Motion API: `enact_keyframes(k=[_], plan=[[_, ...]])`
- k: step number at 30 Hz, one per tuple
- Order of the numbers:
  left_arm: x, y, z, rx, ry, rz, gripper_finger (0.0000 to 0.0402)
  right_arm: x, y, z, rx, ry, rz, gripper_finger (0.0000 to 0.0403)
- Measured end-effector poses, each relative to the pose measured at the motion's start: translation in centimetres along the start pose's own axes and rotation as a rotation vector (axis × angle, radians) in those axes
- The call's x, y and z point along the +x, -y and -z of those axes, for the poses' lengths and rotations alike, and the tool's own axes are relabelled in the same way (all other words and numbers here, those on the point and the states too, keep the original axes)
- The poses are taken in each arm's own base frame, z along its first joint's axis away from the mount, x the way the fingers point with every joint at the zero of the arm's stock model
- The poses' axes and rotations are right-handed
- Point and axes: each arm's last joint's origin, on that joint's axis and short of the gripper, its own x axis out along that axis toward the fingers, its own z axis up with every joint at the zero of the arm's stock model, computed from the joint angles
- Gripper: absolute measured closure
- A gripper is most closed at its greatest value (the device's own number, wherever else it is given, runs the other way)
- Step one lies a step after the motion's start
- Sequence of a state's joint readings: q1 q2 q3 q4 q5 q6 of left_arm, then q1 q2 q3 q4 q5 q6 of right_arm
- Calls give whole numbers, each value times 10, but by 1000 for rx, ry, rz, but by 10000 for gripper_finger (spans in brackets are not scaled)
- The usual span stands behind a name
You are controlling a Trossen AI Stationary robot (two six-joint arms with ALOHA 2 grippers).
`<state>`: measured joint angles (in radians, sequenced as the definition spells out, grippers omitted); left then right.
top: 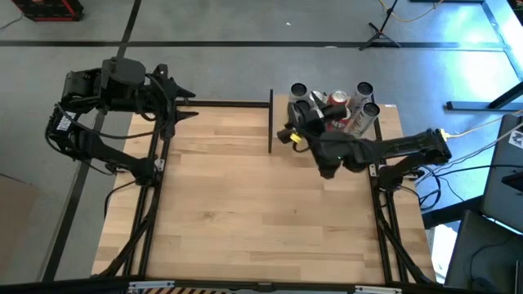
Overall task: Place canned beverage on shelf
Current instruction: Return to Home Position
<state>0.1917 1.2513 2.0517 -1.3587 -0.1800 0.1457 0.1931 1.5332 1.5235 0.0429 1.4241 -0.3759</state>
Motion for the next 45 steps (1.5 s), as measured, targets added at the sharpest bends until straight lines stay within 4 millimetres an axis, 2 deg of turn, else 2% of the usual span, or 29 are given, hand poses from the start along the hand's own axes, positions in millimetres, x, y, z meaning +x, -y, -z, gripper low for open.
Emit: enact_keyframes(k=[5, 8, 11, 13, 17, 21, 26, 30, 33, 36, 40, 45], plan=[[13, 7, 19, 4, 65, 66, 243, -15, -4, 4, -58, 14, -81, 105], [23, 15, 36, 6, 157, 157, 276, -15, -6, 20, -37, -16, -306, 105], [34, 23, 57, 13, 240, 247, 301, -5, 4, 31, 108, -170, -572, 105], [46, 29, 73, 9, 267, 296, 312, -1, 10, 34, 140, -240, -680, 105], [65, 34, 103, -72, 203, 206, 322, 5, 15, 42, 162, -293, -900, 117], [77, 35, 119, -145, 127, 85, 323, 14, 28, 60, 205, -304, -1073, 166], [89, 37, 124, -307, 85, 65, 323, 21, 61, 98, 259, -312, -1119, 266], [93, 47, 123, -216, 136, 179, 324, 15, 97, 121, 344, -217, -1121, 351], [98, 51, 127, -258, 152, 171, 324, 4, 120, 140, 392, -146, -1124, 394], [100, 53, 130, -235, 133, 175, 324, -6, 136, 160, 405, -127, -1112, 380], [106, 57, 130, -229, 172, 196, 324, -15, 147, 180, 421, -141, -1107, 348], [122, 68, 154, -175, 274, 207, 324, -21, 151, 199, 403, -85, -1133, 332]])
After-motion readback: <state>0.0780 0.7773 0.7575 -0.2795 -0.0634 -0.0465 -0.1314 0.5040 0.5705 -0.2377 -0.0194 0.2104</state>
